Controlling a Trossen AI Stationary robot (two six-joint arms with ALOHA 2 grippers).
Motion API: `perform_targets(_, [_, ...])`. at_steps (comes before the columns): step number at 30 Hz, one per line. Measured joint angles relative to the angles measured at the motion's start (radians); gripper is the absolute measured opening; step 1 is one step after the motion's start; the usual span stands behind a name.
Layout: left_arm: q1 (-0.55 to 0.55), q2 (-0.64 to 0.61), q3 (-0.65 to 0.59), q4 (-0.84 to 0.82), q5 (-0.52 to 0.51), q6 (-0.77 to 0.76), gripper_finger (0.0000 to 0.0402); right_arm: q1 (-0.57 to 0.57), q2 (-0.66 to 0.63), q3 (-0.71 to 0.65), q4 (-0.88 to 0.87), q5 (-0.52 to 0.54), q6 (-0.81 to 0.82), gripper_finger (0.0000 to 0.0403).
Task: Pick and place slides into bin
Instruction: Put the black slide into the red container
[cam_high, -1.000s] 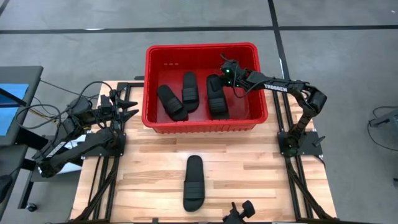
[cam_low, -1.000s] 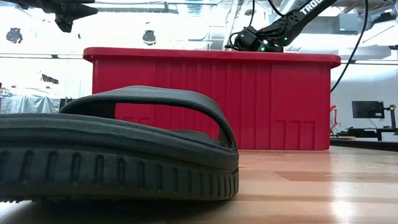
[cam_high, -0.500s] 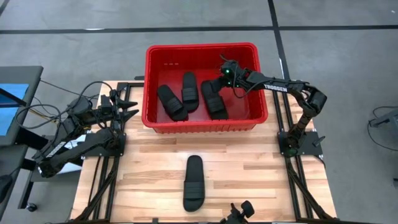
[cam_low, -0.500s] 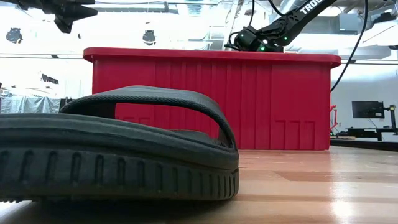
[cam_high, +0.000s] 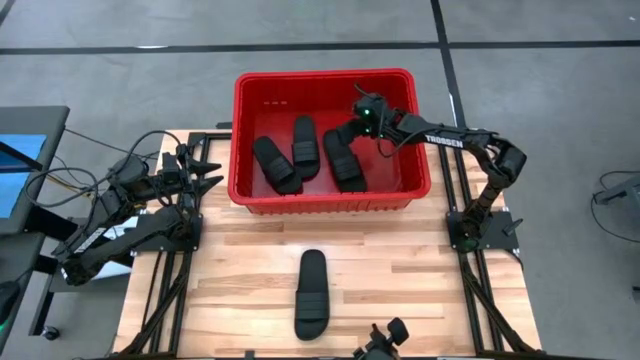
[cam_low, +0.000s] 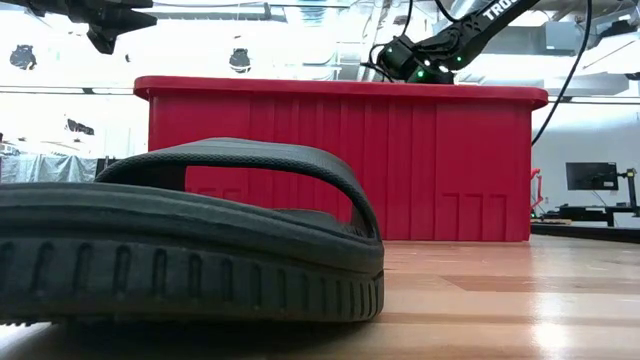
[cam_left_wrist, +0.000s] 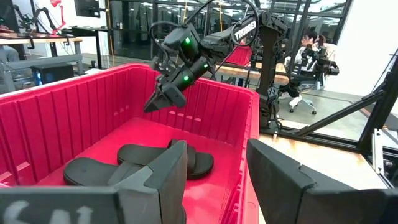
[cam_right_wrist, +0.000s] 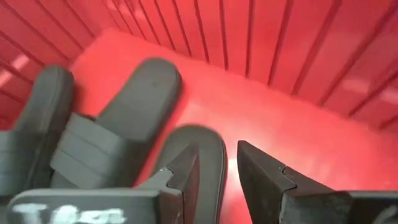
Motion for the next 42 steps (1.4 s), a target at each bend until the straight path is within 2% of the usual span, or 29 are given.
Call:
perform_targets(10, [0.000, 0.000, 0.000, 0.001, -0.001, -0.001, 0.0157, 0.009, -0.002, 0.205, -0.114, 0.001, -0.199, 0.0100])
perform_targets(19, [0.000, 0.000, 0.000, 0.004, -0.001, -0.010, 0.0157, 0.106, -0.003, 0.481, -0.464, 0.001, -0.416, 0.0100])
perform_targets(24, [0.000, 0.000, 0.000, 0.013, -0.001, -0.004, 0.0157, 0.226, -0.003, 0.585, -0.687, 0.001, -0.463, 0.0100])
perform_targets(30, [0.000, 0.000, 0.000, 0.018, -0.001, -0.002, 0.0157, 0.434, -0.003, 0.597, -0.857, -0.001, -0.452, 0.0100])
perform_targets(36, [0.000, 0.000, 0.000, 0.026, -0.001, -0.001, 0.0157, 0.663, 0.009, 0.572, -0.853, 0.001, -0.388, 0.0100])
perform_targets(42, [0.000, 0.000, 0.000, 0.026, -0.001, -0.044, 0.0157, 0.832, 0.079, 0.573, -0.721, 0.028, -0.316, 0.0100])
